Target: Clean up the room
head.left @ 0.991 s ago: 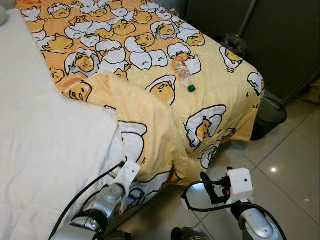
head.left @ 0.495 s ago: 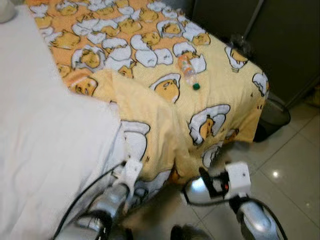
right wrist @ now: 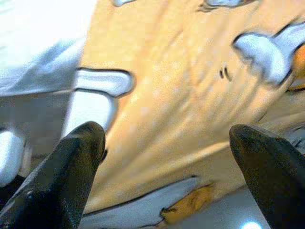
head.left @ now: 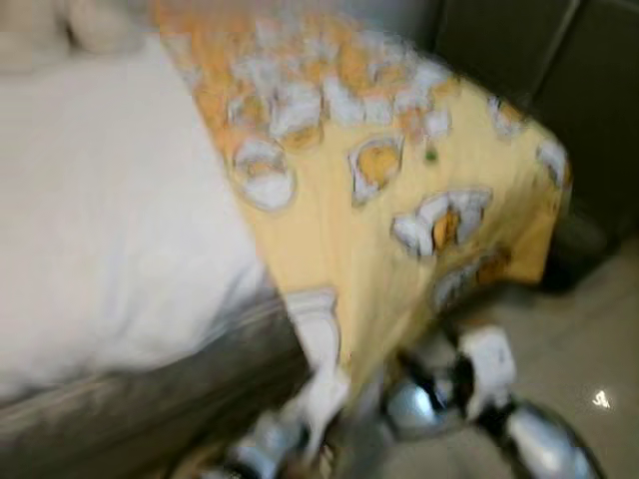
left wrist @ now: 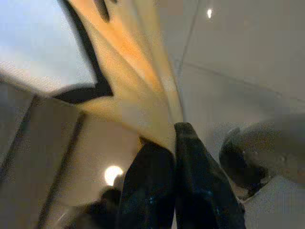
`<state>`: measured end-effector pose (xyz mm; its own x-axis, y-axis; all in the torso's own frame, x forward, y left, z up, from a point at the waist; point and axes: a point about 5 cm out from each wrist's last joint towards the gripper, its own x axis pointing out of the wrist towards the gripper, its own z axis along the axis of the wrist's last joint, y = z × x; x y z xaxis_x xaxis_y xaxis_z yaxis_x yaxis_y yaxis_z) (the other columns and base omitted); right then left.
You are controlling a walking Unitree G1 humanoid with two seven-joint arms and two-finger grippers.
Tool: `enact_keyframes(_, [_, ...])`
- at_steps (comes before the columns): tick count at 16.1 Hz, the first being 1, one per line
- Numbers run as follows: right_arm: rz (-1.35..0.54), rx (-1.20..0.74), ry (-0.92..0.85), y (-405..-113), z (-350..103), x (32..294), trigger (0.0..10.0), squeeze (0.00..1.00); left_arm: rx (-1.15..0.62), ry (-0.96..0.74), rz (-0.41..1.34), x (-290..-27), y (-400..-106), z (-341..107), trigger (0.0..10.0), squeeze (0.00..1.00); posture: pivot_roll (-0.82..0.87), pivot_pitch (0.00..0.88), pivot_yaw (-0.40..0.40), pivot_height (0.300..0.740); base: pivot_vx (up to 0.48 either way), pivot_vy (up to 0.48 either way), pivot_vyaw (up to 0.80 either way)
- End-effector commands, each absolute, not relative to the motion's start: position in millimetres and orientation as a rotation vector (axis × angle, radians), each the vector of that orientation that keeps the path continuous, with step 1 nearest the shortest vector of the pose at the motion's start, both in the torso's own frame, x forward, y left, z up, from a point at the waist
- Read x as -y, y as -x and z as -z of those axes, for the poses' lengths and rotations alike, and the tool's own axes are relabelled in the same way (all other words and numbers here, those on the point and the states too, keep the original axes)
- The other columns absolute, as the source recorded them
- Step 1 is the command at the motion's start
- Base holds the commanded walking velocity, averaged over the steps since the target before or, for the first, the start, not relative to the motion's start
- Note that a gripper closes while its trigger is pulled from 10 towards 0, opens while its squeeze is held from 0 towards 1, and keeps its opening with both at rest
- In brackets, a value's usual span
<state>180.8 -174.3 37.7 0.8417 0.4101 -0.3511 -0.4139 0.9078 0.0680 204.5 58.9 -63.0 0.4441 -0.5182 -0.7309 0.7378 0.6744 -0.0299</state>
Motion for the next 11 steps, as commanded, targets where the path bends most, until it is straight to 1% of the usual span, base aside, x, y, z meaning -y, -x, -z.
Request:
enact_keyframes(1, [-0.445,-0.367,0.015,-184.4,-40.3,174.6,10.0,0.0,-0.758,-0.338,0.891,-43.6,-208.3,56.2,10.0,0.0,-0.09,0.071,-0.04,0.736,0.0,0.0,0.0])
enact_keyframes(3, [-0.469,-0.392,0.018,-183.4,-39.8,172.6,10.0,0.0,-0.788,-0.306,1.0,-25.2,-196.0,56.9,10.0,0.0,-0.09,0.071,-0.04,0.736,0.0,0.0,0.0])
enact_keyframes(4, [-0.474,-0.397,0.019,-183.8,-38.9,172.6,10.0,0.0,-0.795,-0.312,1.023,-21.9,-192.2,57.8,10.0,0.0,-0.12,0.063,-0.042,0.736,0.0,0.0,0.0])
enact_keyframes(8, [-0.483,-0.404,0.026,-183.2,-38.6,172.2,10.0,0.0,-0.822,-0.279,1.028,-22.2,-188.4,59.7,10.0,0.0,-0.12,0.062,-0.046,0.736,0.0,0.0,0.0])
enact_keyframes(9, [-0.485,-0.394,0.03,-183.8,-40.3,171.6,10.0,0.0,-0.81,-0.243,1.018,-22.0,-189.7,58.4,10.0,1.0,-0.12,0.062,-0.048,0.736,0.0,0.0,0.0])
enact_keyframes(10, [-0.482,-0.368,0.034,-185.8,-44.1,170.5,10.0,0.0,-0.791,-0.237,0.996,-24.3,-193.8,56.8,10.0,1.0,-0.12,0.062,-0.044,0.736,0.0,0.0,0.0])
enact_keyframes(11, [-0.472,-0.325,0.024,-191.2,-51.4,169.3,10.0,0.0,-0.748,-0.28,0.947,-35.6,-205.0,53.9,10.0,1.0,-0.11,0.057,-0.044,0.736,0.0,0.0,0.0])
